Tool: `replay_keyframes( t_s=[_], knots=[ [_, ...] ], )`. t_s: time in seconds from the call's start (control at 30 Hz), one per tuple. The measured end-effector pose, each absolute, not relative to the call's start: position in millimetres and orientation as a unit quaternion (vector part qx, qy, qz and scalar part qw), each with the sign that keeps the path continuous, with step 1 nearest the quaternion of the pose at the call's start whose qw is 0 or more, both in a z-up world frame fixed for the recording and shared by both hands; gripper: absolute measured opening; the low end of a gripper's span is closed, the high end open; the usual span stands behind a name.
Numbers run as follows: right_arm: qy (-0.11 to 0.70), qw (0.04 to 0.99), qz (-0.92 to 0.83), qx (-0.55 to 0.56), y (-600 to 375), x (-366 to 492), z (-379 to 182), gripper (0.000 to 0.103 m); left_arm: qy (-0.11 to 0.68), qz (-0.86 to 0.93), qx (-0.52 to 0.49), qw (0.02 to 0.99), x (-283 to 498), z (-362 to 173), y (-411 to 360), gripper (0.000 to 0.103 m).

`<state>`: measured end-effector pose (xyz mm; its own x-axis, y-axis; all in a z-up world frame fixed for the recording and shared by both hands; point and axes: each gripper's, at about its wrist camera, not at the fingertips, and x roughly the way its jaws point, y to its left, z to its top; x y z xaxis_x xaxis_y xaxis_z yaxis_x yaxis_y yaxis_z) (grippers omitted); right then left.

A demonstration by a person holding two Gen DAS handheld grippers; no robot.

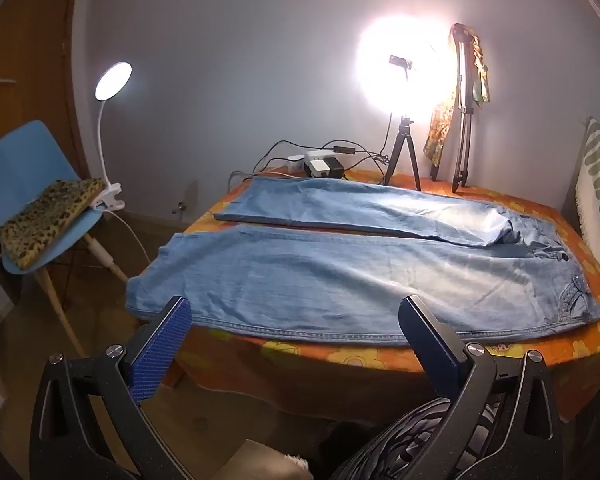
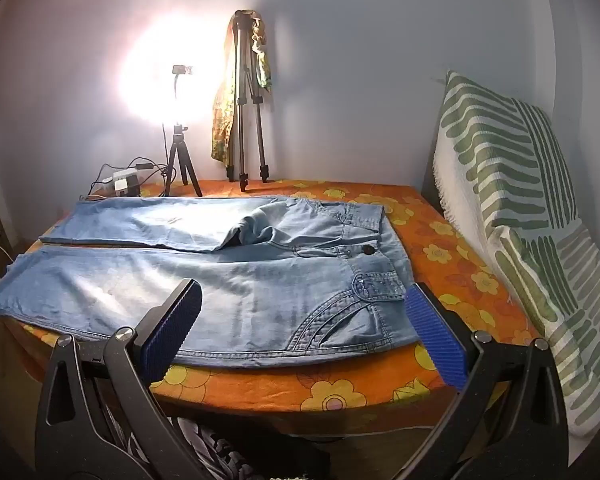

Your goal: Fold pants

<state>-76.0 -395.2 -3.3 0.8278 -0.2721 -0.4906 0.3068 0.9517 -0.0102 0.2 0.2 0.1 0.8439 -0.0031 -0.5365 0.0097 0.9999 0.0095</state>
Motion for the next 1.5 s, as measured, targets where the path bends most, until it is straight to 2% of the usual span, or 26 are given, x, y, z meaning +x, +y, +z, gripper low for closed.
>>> replay_keyframes(
  t_s=[0.1, 0.3, 1.5],
  knots=[
    [0.229, 0.96, -0.157, 0.017, -392, -79, -5, 0.103, 0.279, -0.006, 0.003, 0.96, 1, 1, 1, 0.103],
    [0.235, 0.959, -0.158, 0.014, -389, -78, -2, 0.103, 0.287, -0.004, 0.01, 0.958, 10, 0, -18, 0.103],
    [0.242, 0.958, -0.156, 0.016, -387, -79, -7, 0.103, 0.283, -0.026, 0.0, 0.959, 2, 3, -9, 0.103]
  ],
)
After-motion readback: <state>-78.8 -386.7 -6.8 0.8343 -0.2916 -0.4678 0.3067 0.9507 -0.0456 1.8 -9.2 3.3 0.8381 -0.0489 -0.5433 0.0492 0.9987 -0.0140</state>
